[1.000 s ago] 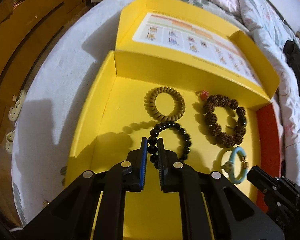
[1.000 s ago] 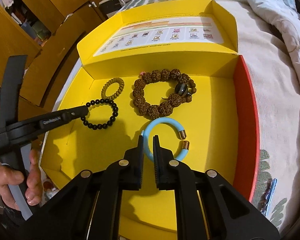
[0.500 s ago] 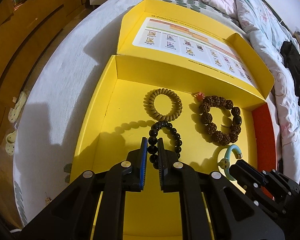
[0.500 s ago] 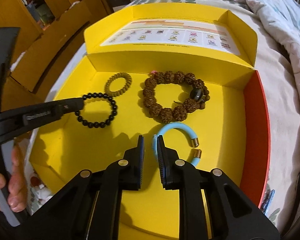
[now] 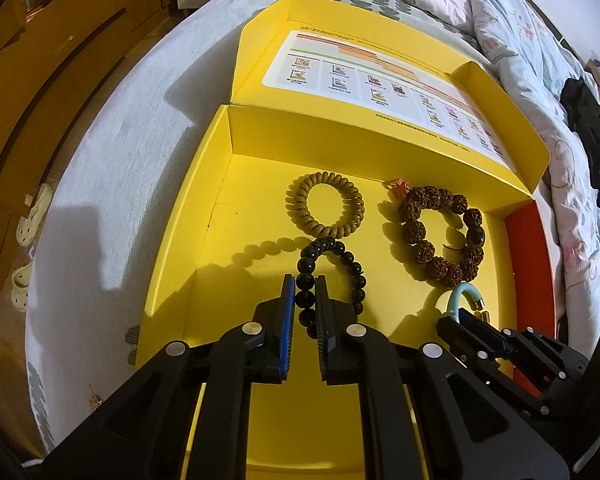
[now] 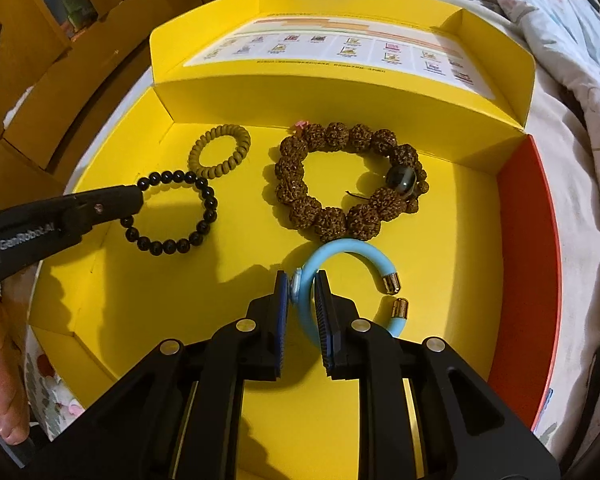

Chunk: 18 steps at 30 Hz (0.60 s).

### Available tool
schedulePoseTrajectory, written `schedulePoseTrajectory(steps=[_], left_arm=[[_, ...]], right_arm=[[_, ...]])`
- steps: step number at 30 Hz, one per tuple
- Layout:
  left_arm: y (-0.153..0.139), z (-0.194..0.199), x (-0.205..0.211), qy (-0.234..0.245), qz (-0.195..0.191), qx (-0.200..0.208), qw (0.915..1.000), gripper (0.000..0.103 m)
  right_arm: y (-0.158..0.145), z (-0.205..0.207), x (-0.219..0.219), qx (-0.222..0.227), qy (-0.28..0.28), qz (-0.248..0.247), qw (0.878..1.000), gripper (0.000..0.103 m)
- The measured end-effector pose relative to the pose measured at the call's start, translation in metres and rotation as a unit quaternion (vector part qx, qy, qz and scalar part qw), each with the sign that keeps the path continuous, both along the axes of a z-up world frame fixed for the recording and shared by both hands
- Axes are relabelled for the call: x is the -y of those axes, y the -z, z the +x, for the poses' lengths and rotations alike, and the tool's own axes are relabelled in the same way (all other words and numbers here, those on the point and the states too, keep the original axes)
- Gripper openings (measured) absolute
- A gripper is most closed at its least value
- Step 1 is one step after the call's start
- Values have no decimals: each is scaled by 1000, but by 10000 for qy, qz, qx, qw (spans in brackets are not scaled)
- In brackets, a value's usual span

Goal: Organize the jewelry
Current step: 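Grasp the black bead bracelet with the left tool while the right tool grasps the blue cuff bangle, then lift the black bracelet and blue bangle out and release them on the bedspread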

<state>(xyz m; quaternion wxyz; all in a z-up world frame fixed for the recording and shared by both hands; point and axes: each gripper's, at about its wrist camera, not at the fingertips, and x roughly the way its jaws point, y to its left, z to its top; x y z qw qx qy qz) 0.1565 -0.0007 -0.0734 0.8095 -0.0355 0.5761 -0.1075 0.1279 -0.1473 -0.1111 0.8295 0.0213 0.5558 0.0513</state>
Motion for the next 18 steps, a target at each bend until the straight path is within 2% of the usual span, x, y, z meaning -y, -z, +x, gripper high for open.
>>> schedulePoseTrajectory(steps=[9,18], left_arm=[[-7,-2,-1,38,-81,83,9999,10],[-33,-14,-3,118,-283,308,9991,10]], right_arm=[[-1,0,8,-17,161,293,9994,16],[-42,-14,25,417,287,668,9965,16]])
